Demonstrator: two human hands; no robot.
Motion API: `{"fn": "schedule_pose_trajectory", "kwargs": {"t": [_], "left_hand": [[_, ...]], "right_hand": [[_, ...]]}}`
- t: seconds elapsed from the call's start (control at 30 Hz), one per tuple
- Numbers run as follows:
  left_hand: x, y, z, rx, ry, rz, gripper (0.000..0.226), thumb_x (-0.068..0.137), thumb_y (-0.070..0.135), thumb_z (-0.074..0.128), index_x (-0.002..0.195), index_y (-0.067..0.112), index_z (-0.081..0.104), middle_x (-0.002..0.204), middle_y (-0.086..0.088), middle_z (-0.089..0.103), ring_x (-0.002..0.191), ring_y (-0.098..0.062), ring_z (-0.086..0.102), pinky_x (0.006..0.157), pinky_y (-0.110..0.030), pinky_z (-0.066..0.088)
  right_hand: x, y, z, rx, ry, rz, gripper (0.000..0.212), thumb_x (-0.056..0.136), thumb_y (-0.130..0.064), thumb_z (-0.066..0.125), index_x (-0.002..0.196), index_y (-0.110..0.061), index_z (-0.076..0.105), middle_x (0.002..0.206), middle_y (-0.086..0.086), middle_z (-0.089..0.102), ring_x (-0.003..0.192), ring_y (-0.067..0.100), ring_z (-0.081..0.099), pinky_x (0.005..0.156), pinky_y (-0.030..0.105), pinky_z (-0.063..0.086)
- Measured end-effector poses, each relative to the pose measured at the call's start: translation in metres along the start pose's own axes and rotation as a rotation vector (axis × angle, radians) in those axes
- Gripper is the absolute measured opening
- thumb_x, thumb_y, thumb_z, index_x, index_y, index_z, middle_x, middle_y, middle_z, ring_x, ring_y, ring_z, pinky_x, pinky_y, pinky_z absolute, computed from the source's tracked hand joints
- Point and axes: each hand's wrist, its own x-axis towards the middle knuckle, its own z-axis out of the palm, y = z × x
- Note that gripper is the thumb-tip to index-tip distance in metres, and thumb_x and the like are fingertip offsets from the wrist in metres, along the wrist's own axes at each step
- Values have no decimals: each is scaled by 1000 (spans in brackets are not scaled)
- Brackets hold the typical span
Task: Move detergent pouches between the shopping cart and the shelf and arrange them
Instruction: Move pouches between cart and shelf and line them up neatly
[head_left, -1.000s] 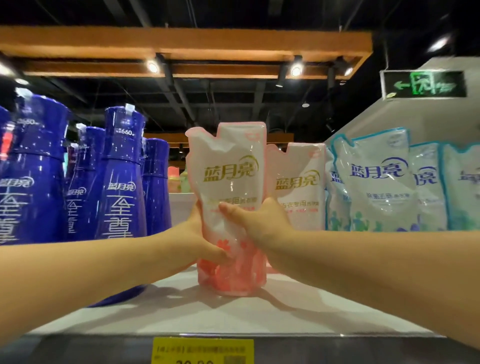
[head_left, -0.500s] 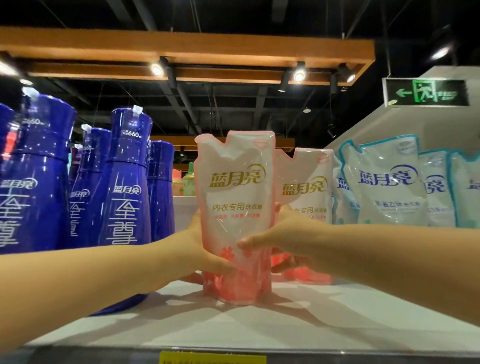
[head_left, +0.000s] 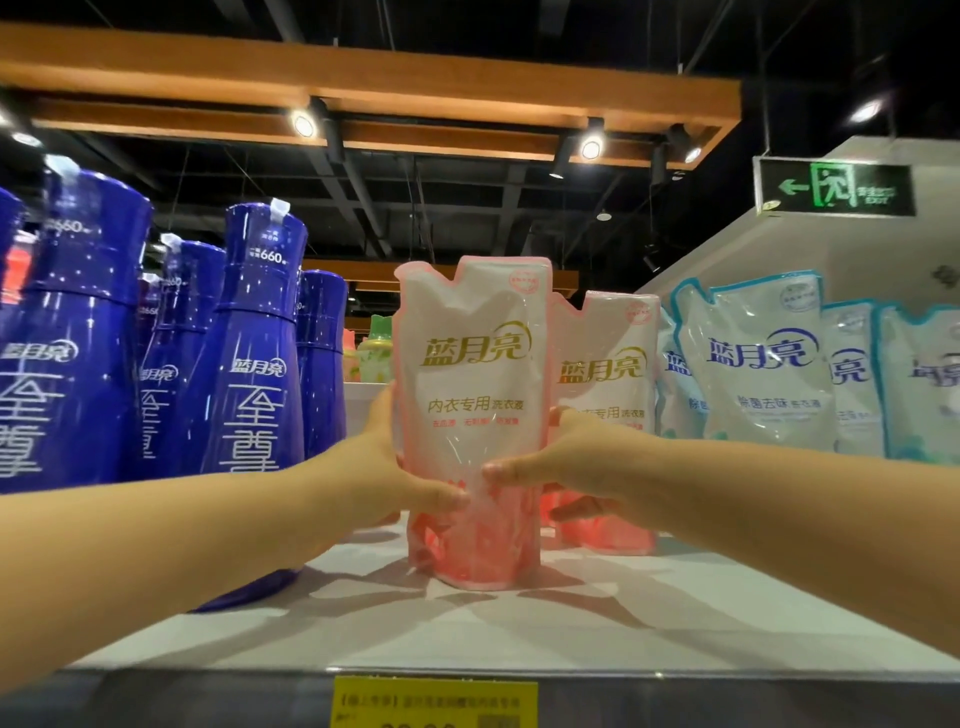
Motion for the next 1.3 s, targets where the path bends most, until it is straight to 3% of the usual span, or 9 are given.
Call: {"fn": "schedule_pose_trajectory", "kwargs": {"t": [0.1, 0.23, 0.4, 0.5, 0.67, 0.8, 0.9, 1.1, 1.3], "left_hand": [[-3, 2, -7, -81, 123, 133, 115, 70, 24, 77, 146, 39, -7, 138, 1, 46, 108, -22, 56, 88, -36, 50], [-10, 13, -5, -155, 167, 316, 96, 75, 17, 72, 145, 36, 9, 100, 19, 40, 72, 2, 46, 45, -9, 43], [-13, 21, -3, -308, 252, 344, 84, 81, 15, 68, 146, 27, 17, 137, 2, 43, 101, -12, 41, 75, -27, 38], [-25, 24, -1, -267, 373, 398, 77, 84, 16, 66, 145, 28, 20, 142, -3, 41, 113, -16, 44, 88, -38, 42], [-86, 53, 35, -80, 509, 724, 64, 88, 19, 61, 144, 27, 30, 143, 0, 41, 126, -13, 38, 98, -29, 30], [-163, 94, 98, -204, 362, 855, 39, 85, 28, 57, 124, 27, 57, 111, 11, 61, 100, 3, 49, 88, -13, 34], [-231, 128, 164, -388, 135, 854, 25, 80, 32, 51, 100, 34, 64, 86, 19, 64, 81, 3, 59, 83, -19, 46], [-370, 198, 312, -468, -223, 904, 12, 80, 33, 49, 77, 36, 61, 68, 25, 60, 70, 6, 58, 70, -15, 43], [-491, 244, 468, -553, -671, 878, 18, 79, 36, 50, 64, 30, 58, 68, 9, 67, 69, -11, 63, 75, -35, 50]], "right_hand": [[-5, 1, -4, 25, 127, -11, 94, 65, -35, 81, 140, -22, 27, 131, 8, 51, 115, 27, 53, 86, 39, 53], [-25, -1, -11, 29, 268, -77, 85, 77, -35, 74, 143, -26, 21, 137, 7, 44, 114, 22, 49, 98, 38, 45], [-62, -4, -20, -69, 352, -153, 53, 88, -30, 64, 133, -22, 38, 121, 1, 53, 93, 14, 54, 72, 22, 46], [-94, -1, -30, -148, 407, -197, 40, 90, -30, 61, 126, -20, 47, 114, -1, 58, 93, 13, 57, 77, 25, 48], [-176, 10, -57, -171, 513, -233, 13, 91, -24, 58, 103, -20, 61, 95, -5, 59, 93, 13, 56, 80, 24, 44], [-273, 37, -90, -212, 651, -240, 7, 87, -21, 60, 81, -25, 61, 79, -8, 61, 82, 9, 57, 79, 25, 44], [-366, 66, -120, -333, 763, -159, 9, 86, -25, 60, 78, -28, 61, 74, -13, 61, 76, 6, 56, 74, 24, 43], [-556, 143, -180, -447, 1045, 117, 10, 87, -28, 59, 80, -22, 64, 70, -10, 62, 74, 9, 59, 70, 28, 45], [-716, 243, -222, -386, 1352, 419, 21, 85, -21, 60, 66, -30, 56, 71, -7, 64, 78, 14, 63, 78, 32, 48]]}}
